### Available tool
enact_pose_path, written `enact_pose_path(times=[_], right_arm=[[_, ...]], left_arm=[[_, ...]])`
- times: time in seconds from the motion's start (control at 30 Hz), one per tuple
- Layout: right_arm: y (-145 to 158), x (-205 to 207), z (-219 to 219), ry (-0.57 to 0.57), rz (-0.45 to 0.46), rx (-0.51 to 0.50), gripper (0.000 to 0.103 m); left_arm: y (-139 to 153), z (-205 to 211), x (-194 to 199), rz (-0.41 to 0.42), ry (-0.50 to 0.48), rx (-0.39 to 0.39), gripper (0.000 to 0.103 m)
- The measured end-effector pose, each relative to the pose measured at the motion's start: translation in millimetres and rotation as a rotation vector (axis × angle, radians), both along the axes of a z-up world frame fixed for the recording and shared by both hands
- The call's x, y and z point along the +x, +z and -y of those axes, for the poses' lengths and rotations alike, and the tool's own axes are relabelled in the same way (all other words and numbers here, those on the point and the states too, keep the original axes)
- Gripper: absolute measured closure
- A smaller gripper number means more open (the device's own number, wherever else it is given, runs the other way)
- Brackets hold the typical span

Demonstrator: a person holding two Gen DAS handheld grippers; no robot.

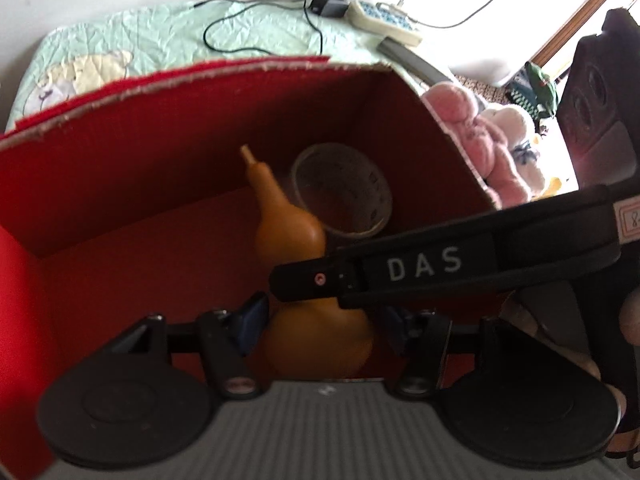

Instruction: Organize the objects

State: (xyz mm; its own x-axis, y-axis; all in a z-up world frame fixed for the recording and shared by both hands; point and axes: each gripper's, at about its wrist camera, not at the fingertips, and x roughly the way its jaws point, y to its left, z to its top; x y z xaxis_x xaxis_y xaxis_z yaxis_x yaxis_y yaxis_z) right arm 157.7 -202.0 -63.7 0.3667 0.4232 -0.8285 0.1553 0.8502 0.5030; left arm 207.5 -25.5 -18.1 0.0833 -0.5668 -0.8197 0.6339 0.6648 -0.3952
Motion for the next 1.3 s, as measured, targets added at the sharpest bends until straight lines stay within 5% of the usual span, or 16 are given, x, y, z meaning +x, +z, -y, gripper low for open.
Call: enact_pose_path(times=[0.5, 0.7, 1.13, 1.3], right_arm=[[-4, 2, -5, 0.056, 0.017, -0.121, 0.073], [2, -4, -5, 0.062, 0.062, -0.175, 0.072], [0, -9, 10, -0.042, 0.118, -0.009, 0.073], [-3, -3, 11, -0.079, 0.072, 0.166, 0.073]], left_arm=[[-8, 0, 4, -0.003, 0.010, 0.064, 0.043], [-3, -14, 6, 0.012, 0.001, 0.052, 0.030], [0, -24, -11, 0.202, -0.007, 0.134, 0.030], [1, -24, -15, 0.238, -0.039, 0.123, 0.024]])
